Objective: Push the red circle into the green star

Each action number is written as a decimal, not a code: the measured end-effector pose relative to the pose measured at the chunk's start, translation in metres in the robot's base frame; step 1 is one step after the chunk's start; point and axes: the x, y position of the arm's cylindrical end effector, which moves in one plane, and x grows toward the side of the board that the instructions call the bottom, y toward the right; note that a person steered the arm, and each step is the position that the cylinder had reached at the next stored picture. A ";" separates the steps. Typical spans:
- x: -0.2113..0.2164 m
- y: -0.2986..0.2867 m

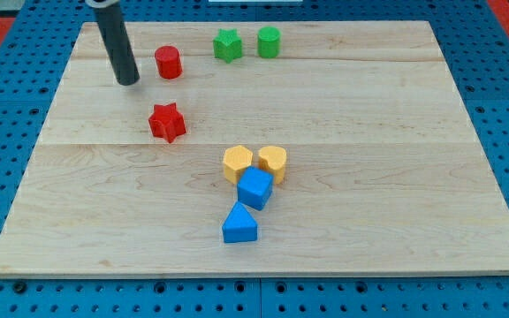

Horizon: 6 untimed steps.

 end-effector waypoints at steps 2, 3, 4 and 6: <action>-0.029 0.081; -0.019 0.064; 0.006 0.071; -0.022 0.104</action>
